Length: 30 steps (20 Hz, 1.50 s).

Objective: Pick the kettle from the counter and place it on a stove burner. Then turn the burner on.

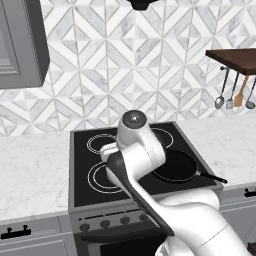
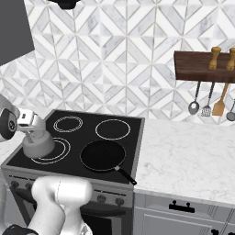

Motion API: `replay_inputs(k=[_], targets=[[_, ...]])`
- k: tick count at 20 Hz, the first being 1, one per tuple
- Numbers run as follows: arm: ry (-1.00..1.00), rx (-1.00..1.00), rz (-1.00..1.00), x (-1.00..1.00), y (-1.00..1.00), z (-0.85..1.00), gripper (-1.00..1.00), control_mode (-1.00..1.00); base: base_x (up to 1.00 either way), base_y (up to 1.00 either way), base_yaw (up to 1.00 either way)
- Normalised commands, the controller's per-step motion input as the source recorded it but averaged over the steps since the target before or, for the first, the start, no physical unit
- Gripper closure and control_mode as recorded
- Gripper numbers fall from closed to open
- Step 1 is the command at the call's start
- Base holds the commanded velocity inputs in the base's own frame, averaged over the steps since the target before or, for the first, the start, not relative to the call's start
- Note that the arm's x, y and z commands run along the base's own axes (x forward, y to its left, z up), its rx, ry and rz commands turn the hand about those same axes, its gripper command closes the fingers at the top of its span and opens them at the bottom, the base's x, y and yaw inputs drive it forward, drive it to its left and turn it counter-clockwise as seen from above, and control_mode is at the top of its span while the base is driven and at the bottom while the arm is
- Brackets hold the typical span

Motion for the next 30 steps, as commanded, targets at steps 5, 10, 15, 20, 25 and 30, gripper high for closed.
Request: replay_inputs(k=[5, 10, 15, 20, 25, 30], targets=[[0.00, 0.00, 0.00, 0.12, 0.00, -0.09, 1.00, -1.00, 0.00, 0.00, 0.00], [0.00, 0.00, 0.00, 0.16, 0.03, -0.13, 1.00, -1.00, 0.00, 0.00, 0.00], [0.01, 0.00, 0.00, 0.07, 0.11, -0.14, 1.00, -1.00, 0.00, 0.00, 0.00], [0.06, 0.01, 0.00, 0.13, 0.09, -0.04, 1.00, -1.00, 0.00, 0.00, 0.00], [0.08, 0.06, 0.00, 0.26, 0.02, 0.00, 1.00, -1.00, 0.00, 0.00, 0.00], [0.01, 0.01, 0.00, 0.17, 0.00, -0.11, 1.00, -1.00, 0.00, 0.00, 0.00]])
